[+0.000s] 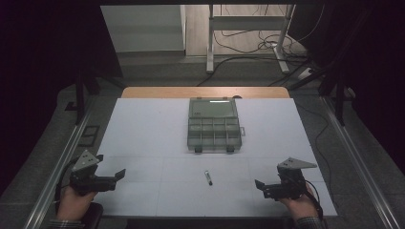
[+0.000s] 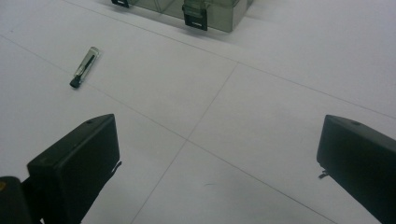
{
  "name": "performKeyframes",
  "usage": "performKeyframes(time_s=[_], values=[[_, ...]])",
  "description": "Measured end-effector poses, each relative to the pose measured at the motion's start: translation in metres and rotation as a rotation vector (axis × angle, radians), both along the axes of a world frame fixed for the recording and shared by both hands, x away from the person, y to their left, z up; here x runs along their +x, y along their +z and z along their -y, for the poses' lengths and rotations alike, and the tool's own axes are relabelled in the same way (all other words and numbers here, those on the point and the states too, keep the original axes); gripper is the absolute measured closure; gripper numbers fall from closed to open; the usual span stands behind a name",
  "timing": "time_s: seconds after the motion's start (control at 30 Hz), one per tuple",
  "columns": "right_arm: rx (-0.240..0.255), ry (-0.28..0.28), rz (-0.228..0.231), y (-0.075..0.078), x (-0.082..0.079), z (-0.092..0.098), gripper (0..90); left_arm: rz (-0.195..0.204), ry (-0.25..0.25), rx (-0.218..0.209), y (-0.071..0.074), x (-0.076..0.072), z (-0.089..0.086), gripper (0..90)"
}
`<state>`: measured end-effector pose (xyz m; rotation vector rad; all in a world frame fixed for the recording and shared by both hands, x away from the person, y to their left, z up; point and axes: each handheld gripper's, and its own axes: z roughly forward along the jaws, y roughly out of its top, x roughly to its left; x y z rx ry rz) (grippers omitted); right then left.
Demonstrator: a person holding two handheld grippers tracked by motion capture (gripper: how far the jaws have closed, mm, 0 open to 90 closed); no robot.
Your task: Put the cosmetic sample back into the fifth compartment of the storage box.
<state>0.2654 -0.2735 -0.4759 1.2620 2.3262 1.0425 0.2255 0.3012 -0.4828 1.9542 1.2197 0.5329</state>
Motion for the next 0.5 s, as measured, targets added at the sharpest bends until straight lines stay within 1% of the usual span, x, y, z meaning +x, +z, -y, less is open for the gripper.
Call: performKeyframes(time_s=[0.03, 0.3, 0.4, 0.5], values=[[-0.002, -0.002, 0.005, 0.0002, -0.0002, 0.0, 0.0, -0.002, -0.002, -0.002, -0.0001, 0.0001, 0.0, 1.7], [-0.009, 0.005, 0.001, -0.0002, 0.0, -0.0013, 0.0, -0.012, -0.014, -0.015, -0.0005, 0.0011, -0.0012, 2.0], [-0.006, 0.002, -0.016, -0.001, 0.0015, -0.0007, 0.0, -0.018, -0.019, -0.015, -0.0007, 0.0018, -0.0011, 2.3], [-0.009, 0.005, -0.02, -0.0011, 0.0017, -0.0012, 0.0, -0.022, -0.024, -0.014, -0.0007, 0.0021, -0.001, 2.3]])
